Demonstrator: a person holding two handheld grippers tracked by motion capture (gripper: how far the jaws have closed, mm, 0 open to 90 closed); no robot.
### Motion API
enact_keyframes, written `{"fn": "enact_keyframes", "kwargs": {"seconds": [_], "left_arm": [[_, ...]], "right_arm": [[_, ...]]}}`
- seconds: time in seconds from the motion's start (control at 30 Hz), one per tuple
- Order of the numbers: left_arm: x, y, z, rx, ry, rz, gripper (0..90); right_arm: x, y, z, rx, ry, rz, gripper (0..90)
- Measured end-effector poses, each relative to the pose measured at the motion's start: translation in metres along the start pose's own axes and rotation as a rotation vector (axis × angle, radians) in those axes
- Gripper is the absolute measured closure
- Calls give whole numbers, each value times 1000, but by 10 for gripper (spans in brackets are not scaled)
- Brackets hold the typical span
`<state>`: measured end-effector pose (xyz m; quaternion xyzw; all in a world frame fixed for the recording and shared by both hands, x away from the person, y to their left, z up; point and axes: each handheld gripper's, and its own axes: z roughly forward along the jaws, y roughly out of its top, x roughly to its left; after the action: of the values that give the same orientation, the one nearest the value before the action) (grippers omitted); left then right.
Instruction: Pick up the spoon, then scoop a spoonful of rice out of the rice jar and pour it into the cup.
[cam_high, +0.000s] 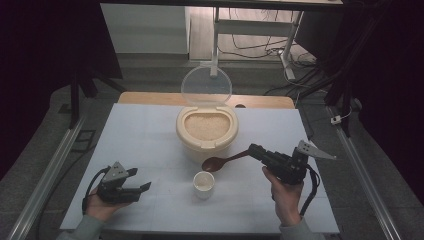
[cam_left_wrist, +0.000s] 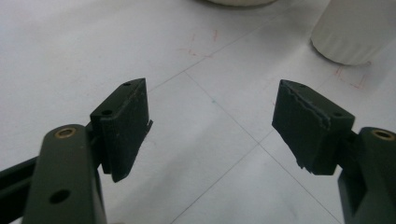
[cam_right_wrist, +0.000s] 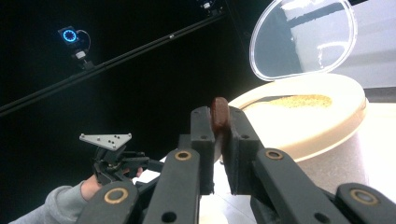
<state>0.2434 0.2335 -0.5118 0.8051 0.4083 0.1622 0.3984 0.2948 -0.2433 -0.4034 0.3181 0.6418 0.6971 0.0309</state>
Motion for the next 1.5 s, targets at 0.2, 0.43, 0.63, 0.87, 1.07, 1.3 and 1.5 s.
{"fn": "enact_keyframes", "kwargs": {"seconds": [0.2, 0.43, 0.63, 0.87, 1.07, 1.3, 1.5], "left_arm": [[-1, 1, 1, -1, -4, 1, 265], [-1, 2, 2, 6, -11, 3, 261], [-1, 3, 6, 19, -14, 5, 254], [-2, 3, 6, 23, -18, 12, 253], [-1, 3, 7, 23, -18, 9, 253], [-2, 2, 8, 30, -23, 10, 250], [-1, 2, 9, 38, -21, 12, 249]], "right_arm": [[3, 3, -3, -15, 1, -5, 828], [5, 14, -4, -52, -3, -19, 827], [3, 25, 2, -73, -9, -32, 827], [-7, 46, 12, -110, -53, -36, 827], [-17, 55, 20, -122, -96, -39, 827], [-26, 61, 29, -123, -151, -60, 827], [-29, 64, 41, -108, -190, -79, 827]]}}
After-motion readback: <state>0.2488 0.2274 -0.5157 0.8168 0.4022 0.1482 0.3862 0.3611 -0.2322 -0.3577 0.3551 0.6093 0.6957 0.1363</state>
